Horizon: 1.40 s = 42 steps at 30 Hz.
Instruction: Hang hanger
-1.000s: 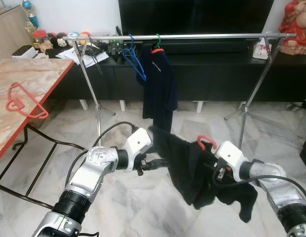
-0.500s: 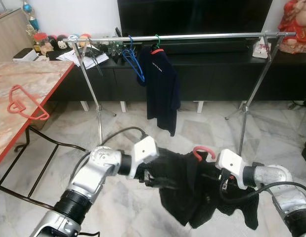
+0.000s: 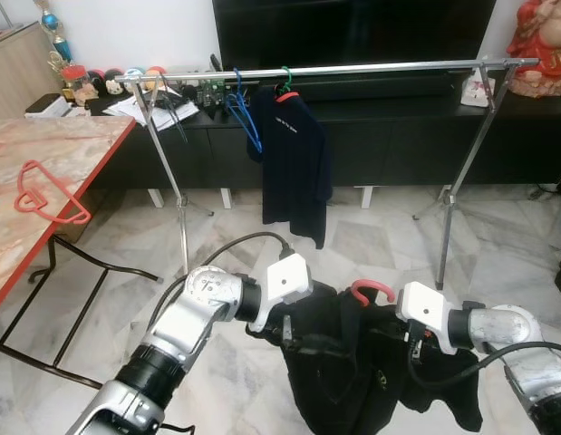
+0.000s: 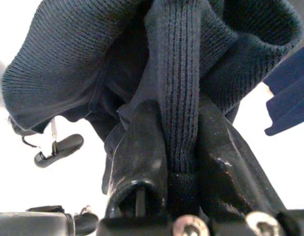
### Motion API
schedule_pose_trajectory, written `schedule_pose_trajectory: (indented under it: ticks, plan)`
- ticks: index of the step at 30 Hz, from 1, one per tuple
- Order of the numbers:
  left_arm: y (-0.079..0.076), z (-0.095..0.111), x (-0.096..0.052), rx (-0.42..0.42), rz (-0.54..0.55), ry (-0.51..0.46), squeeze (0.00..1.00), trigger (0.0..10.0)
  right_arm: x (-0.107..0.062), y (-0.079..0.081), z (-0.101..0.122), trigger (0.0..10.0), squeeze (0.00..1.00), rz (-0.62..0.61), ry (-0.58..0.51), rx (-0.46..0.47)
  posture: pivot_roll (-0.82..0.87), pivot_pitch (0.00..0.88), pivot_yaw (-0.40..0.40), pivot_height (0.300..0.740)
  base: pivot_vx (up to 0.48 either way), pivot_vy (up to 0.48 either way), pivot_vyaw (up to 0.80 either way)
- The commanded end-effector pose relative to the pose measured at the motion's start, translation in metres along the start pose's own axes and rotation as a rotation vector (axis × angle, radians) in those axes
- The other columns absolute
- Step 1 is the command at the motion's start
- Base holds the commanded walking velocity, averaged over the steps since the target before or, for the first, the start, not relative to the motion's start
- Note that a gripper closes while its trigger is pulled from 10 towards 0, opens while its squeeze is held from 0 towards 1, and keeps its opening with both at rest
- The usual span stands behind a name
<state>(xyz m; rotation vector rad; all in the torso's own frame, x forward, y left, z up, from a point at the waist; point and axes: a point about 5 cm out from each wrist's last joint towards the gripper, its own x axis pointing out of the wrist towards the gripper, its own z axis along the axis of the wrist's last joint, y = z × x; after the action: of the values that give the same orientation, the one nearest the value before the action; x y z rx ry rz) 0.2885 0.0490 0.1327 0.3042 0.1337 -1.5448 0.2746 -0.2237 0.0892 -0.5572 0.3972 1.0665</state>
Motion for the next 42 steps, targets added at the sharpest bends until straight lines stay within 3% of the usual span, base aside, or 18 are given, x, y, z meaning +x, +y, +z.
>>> schedule_pose_trajectory:
  ticks: [1, 14, 27, 28, 30, 31, 32, 33, 42]
  plan:
    - [0.001, -0.001, -0.001, 0.010, -0.022, 0.031, 0.00, 10.0, -0.002, -0.003, 0.012, 0.0, 0.00, -0.004, -0.043, -0.034, -0.17, 0.000, 0.104, 0.740, 0.000, 0.000, 0.00]
    - [0.012, -0.010, 0.007, -0.023, 0.102, 0.044, 0.00, 10.0, -0.003, 0.000, 0.022, 0.0, 0.00, 0.028, -0.063, -0.055, -0.18, 0.000, 0.101, 0.740, 0.000, 0.000, 0.00]
    - [0.004, -0.025, 0.016, -0.058, 0.058, 0.063, 0.00, 10.0, 0.001, 0.006, 0.035, 0.0, 0.00, 0.088, -0.102, -0.071, -0.19, 0.000, 0.094, 0.740, 0.000, 0.000, 0.00]
    - [0.004, -0.025, 0.016, -0.059, 0.055, 0.065, 0.00, 9.5, 0.001, 0.006, 0.036, 0.0, 0.00, 0.090, -0.103, -0.071, -0.19, 0.000, 0.094, 0.740, 0.000, 0.000, 0.00]
    - [0.003, -0.028, 0.017, -0.072, 0.050, 0.067, 0.00, 4.9, 0.000, 0.007, 0.037, 0.0, 0.00, 0.093, -0.103, -0.072, -0.19, 0.000, 0.094, 0.740, 0.000, 0.000, 0.00]
    - [0.003, -0.029, 0.017, -0.075, 0.049, 0.067, 0.00, 1.4, 0.000, 0.007, 0.037, 0.0, 0.00, 0.093, -0.103, -0.073, -0.19, 0.000, 0.095, 0.740, 0.000, 0.000, 0.00]
    - [0.003, -0.029, 0.017, -0.075, 0.049, 0.067, 0.00, 1.4, 0.000, 0.007, 0.037, 0.0, 0.00, 0.093, -0.103, -0.073, -0.19, 0.000, 0.095, 0.740, 0.000, 0.000, 0.00]
    - [0.002, -0.029, 0.018, -0.077, 0.044, 0.066, 0.00, 0.0, 0.000, 0.007, 0.037, 0.0, 0.00, 0.095, -0.103, -0.073, -0.19, 0.000, 0.094, 0.740, 0.000, 0.000, 0.00]
    - [-0.001, -0.030, 0.019, -0.083, 0.015, 0.062, 0.00, 0.0, 0.000, 0.007, 0.042, 0.0, 0.00, 0.102, -0.118, -0.073, -0.19, 0.000, 0.093, 0.740, 0.000, 0.000, 0.00]
